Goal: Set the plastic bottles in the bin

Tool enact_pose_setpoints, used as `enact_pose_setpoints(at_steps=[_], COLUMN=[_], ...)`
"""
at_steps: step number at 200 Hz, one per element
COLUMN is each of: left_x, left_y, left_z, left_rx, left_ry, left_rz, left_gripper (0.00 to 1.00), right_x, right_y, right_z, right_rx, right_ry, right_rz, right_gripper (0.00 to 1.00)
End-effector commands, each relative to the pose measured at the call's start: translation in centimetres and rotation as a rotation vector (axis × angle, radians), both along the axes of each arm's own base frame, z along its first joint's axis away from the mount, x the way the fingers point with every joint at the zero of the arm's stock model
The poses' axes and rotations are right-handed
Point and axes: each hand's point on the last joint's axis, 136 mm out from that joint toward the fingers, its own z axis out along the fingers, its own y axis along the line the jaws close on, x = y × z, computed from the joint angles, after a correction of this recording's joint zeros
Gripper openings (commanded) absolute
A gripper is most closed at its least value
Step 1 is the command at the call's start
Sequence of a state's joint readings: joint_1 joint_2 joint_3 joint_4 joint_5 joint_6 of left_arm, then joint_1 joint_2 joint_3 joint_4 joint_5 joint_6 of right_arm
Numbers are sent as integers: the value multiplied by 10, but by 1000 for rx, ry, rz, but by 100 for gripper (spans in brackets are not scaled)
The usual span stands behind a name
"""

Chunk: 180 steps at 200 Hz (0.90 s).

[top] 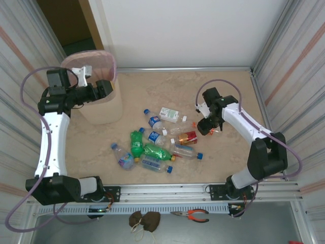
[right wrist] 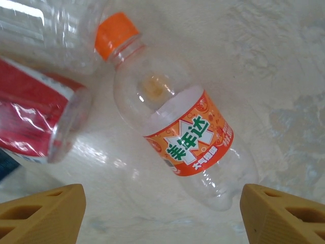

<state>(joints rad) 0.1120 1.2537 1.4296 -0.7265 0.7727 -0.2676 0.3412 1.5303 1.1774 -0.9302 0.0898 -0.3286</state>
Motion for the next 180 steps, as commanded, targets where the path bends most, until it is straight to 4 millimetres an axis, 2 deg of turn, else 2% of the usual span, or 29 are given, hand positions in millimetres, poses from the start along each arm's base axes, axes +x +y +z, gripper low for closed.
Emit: enact_pose_setpoints(at_steps=[1, 12, 31, 57, 81, 119, 155, 180], left_x=[2, 4, 8, 10, 10, 6, 3, 3], left_y=[-5, -7, -8, -7, -7, -7, -7, -7], left_z=[12, 12, 14, 13, 12, 13, 14, 16], left_rx=[-34, -47, -64, -66, -71, -75, -82, -89], left_ry=[-32, -30, -31, -28, -20, -23, -22, -22], left_rz=[-40, -50, -57, -54, -52, -38, -32, -32], left_gripper=[80, 80, 79, 79, 78, 78, 78, 78], right_x=[-3, -4, 6, 24, 34, 44, 52, 57], right_y=[-11, -7, 0, -2, 7, 19, 5, -12], right_z=[-13, -16, -21, -42, -55, -65, -67, -60], right_rx=[-99, -64, -12, -63, -53, -10, 9, 42], right_ry=[95, 132, 129, 103, 95, 95, 89, 72], right_rz=[226, 250, 257, 275, 300, 321, 219, 70], right_gripper=[79, 79, 80, 83, 84, 80, 72, 69])
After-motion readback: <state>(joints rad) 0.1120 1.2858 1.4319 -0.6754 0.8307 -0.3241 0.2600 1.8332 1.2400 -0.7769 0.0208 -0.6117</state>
